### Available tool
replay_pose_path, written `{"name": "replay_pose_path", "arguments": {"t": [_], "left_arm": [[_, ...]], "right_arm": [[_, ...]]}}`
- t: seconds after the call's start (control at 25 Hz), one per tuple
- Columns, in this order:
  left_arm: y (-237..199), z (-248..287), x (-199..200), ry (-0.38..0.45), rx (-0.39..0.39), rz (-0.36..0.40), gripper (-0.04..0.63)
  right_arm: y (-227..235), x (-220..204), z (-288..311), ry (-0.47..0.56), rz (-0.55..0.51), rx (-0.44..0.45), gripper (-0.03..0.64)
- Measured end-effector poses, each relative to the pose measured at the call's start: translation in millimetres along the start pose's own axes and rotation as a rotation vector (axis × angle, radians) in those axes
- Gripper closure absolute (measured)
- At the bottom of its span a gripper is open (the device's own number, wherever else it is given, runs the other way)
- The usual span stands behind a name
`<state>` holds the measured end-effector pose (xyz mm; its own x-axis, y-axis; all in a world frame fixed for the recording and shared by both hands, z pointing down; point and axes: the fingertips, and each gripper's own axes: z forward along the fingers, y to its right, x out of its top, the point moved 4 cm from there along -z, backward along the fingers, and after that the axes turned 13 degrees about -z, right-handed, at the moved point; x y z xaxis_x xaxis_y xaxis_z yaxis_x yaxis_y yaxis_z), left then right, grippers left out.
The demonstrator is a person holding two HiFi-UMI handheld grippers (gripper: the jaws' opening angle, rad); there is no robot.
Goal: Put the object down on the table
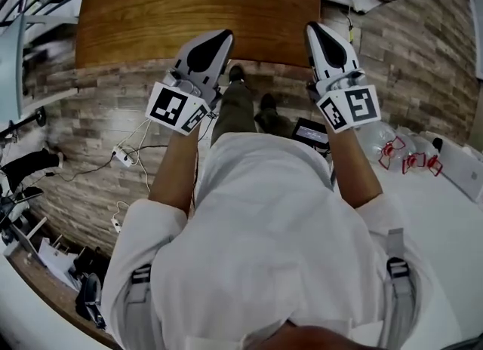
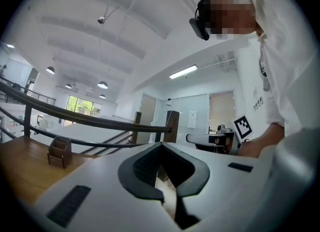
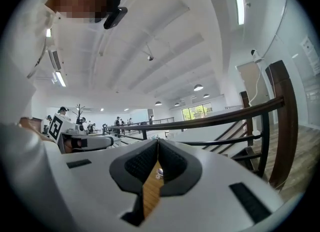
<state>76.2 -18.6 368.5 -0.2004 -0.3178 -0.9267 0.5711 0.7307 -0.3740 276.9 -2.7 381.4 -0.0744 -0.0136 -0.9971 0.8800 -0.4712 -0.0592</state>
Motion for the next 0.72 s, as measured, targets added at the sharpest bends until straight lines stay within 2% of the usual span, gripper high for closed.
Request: {"name": "replay_pose_path", "arguments": {"t": [0.36,0.56,0.72], "left_arm": [[35,-39,-8,0.022,0.140,0.030,0.581],[27,-68,6,0.089,0.238,0.046,0.581],[0,-90,13,0.143,0.341,0.048,0.581]], "right_arm": [[-44,-3,-26,0.031,0.052,0.107,0.591],[-59,2,-21,-0.003,0.055,0.088,0.591],[-66,11,-9,-0.022,0.012,0.080,0.591]]}}
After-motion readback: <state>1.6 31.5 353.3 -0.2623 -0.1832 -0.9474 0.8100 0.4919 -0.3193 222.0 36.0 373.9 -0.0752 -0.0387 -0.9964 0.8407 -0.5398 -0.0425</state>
